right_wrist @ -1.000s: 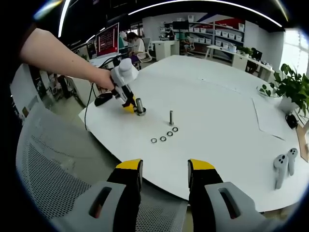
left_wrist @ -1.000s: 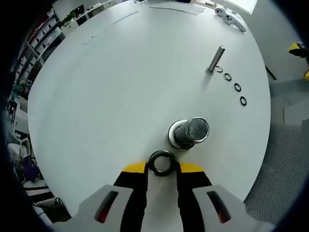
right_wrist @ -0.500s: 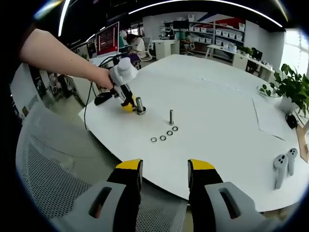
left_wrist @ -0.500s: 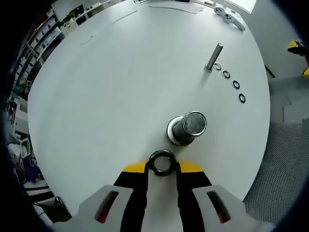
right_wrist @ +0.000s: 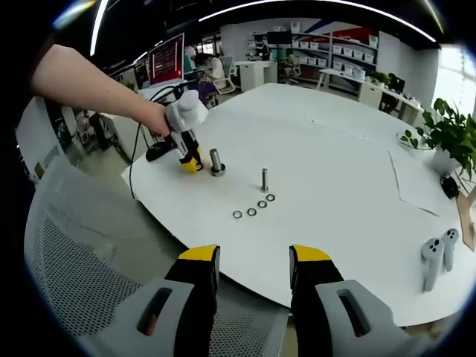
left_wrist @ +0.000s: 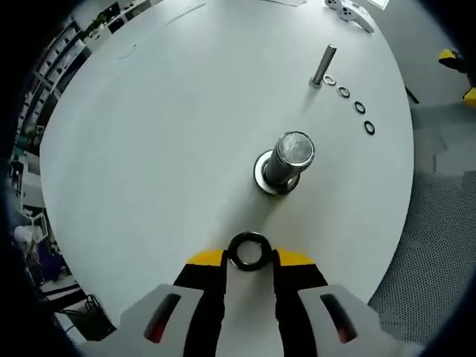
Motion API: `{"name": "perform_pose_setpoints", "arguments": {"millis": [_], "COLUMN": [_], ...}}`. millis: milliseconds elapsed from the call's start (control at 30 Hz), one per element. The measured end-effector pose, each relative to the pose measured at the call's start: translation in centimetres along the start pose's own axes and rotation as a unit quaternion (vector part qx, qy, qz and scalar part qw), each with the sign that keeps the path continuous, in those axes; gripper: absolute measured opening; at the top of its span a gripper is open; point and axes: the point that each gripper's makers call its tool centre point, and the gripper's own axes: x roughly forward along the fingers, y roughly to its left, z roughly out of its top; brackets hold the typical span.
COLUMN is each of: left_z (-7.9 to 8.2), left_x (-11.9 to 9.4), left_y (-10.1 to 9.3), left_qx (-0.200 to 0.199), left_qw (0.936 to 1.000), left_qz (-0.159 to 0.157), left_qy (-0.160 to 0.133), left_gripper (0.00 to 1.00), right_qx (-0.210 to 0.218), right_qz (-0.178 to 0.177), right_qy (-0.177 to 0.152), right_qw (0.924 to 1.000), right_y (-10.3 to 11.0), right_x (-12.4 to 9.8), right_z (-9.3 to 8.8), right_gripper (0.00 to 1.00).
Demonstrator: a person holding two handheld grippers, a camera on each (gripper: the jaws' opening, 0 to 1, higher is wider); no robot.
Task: Place the washer onto the threaded stud by aligning its center hole with the stud, sliding it down to the base, and recovering from edge contact or off-axis alignment until the washer reaches the visible bottom stop.
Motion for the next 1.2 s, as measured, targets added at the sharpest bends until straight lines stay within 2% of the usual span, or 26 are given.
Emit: {"name": "perform_pose_setpoints", "arguments": {"millis": [700, 800, 1200], "left_z": [0.02, 0.07, 0.13], "left_x": [0.04, -0.02, 0.16], "left_y": [0.00, 0.05, 0.06], "left_qx": [0.001, 0.002, 0.015], "left_qw": [0.9998, 0.9998, 0.9987], "left_qz": [-0.002, 0.000, -0.003], "left_qy": [0.018, 0.020, 0.048], "left_gripper": [0.25, 0.22, 0.21], "right_qx": [-0.001, -0.003, -0.005], "right_qz": [0.000, 0.000, -0.001], "right_qy": [0.001, 0.003, 0.005], "right_qw": [1.0000, 1.0000, 1.0000], "right_y": [0.04, 0.10, 0.11], "right_x": [0.02, 0.06, 0.05], "right_z": [-0.02, -0.08, -0.15], "right_gripper": [0.40, 0.40, 0.40]}}
